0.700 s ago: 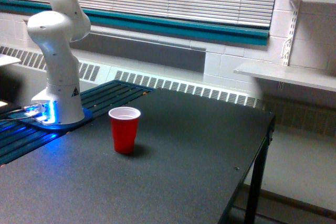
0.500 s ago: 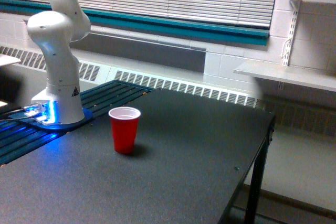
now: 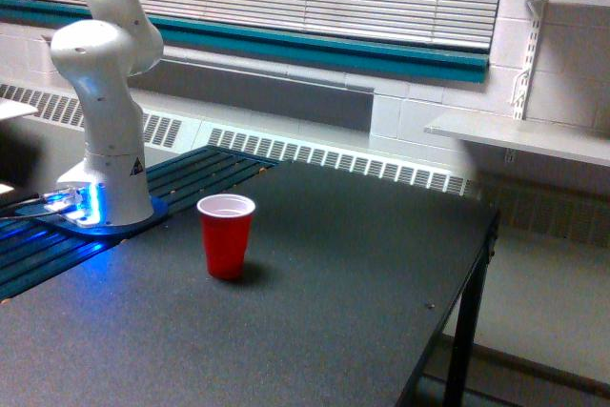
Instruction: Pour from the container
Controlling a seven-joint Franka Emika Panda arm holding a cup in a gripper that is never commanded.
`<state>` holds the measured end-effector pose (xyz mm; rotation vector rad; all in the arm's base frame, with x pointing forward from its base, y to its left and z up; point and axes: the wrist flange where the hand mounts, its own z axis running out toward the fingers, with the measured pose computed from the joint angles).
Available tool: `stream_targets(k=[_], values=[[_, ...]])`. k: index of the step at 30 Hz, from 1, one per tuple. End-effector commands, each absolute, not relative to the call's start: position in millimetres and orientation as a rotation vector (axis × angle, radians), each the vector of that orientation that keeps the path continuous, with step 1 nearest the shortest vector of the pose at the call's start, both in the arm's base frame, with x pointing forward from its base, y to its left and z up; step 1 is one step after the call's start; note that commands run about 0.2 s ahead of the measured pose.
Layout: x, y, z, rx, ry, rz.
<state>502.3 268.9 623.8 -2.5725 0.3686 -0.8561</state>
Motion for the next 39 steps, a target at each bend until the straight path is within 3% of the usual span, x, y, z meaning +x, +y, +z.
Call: stream_targets(k=[1, 20, 39], values=[[474.0, 264.9, 621.7, -2.59, 0.364, -0.859], [413.1, 170.5, 596.3, -2.651, 0.574, -0.902], [351.4, 116.0, 525.2, -2.718, 0.758, -0.729]])
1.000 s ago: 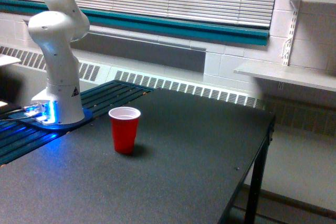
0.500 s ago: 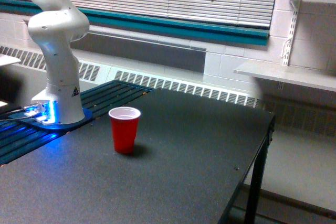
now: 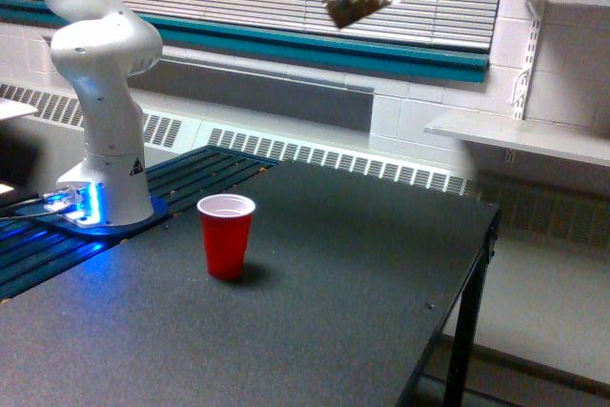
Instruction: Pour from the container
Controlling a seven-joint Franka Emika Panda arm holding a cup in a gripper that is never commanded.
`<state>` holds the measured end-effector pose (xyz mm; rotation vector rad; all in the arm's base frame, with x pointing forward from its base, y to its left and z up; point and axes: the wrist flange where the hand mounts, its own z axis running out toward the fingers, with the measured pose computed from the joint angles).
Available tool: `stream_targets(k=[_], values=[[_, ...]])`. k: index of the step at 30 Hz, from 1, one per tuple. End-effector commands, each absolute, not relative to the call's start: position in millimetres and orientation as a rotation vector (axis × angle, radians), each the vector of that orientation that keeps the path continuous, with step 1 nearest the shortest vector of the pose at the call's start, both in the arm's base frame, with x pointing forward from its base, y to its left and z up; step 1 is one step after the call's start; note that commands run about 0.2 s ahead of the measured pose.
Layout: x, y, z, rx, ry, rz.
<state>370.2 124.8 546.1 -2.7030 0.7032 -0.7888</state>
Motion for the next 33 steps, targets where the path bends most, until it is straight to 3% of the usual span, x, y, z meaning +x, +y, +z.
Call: stream_targets(k=[1, 15, 33], values=[[347.0, 112.4, 519.9, -2.724, 0.774, -0.72], [305.0, 61.7, 450.3, -2.8, 0.975, -0.578], [279.1, 20.2, 416.5, -2.819, 1.133, -0.451]])
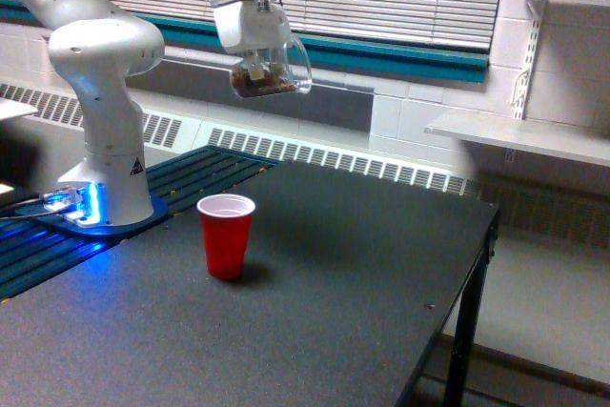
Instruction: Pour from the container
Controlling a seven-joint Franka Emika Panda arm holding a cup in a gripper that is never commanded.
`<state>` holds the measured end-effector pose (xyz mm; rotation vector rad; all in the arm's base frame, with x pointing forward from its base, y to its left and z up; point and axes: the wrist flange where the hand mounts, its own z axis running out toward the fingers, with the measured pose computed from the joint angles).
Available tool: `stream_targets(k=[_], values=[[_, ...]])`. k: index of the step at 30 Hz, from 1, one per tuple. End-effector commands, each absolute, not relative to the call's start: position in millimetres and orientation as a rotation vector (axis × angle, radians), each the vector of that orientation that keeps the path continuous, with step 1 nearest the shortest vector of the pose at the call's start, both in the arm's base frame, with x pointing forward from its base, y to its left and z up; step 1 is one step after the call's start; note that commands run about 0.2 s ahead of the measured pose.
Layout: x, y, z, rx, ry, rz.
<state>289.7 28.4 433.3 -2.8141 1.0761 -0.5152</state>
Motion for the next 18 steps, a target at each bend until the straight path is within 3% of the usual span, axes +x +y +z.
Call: stream_targets(k=[1, 18], values=[[278.0, 19.8, 415.2, -2.819, 1.138, -0.447], [269.2, -2.4, 407.4, -2.808, 1.228, -0.358]])
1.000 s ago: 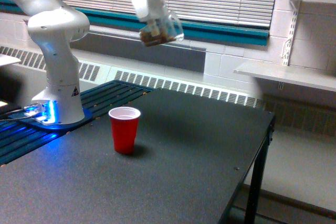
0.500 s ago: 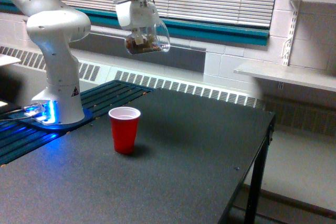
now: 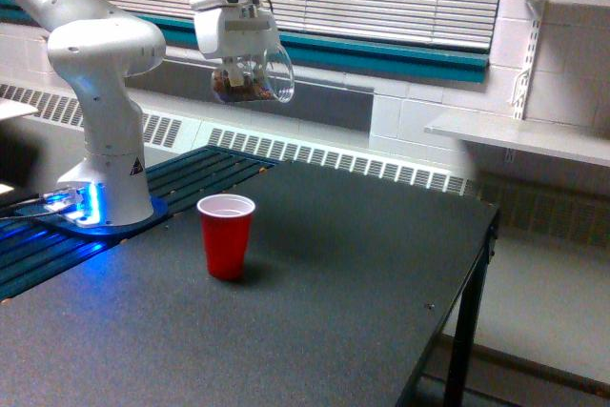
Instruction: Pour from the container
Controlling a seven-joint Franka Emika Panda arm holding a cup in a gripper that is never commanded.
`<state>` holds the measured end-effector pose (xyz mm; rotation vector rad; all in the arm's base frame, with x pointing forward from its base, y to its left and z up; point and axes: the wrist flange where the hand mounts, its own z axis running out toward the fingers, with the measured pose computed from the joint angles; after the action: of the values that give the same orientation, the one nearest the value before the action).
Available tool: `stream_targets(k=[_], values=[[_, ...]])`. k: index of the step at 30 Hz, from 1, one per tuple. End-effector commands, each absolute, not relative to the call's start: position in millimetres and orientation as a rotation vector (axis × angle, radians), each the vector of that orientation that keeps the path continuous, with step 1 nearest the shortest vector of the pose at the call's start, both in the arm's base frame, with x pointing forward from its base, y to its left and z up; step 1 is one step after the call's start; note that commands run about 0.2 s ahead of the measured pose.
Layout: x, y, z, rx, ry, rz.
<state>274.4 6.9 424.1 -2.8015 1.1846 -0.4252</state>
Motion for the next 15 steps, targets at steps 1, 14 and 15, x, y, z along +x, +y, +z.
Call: stream_targets(k=[1, 14, 15], values=[[269.5, -3.9, 406.7, -2.805, 1.231, -0.353], [277.1, -17.3, 386.5, -2.785, 1.26, -0.25], [277.7, -17.6, 384.5, -2.784, 1.259, -0.239]])
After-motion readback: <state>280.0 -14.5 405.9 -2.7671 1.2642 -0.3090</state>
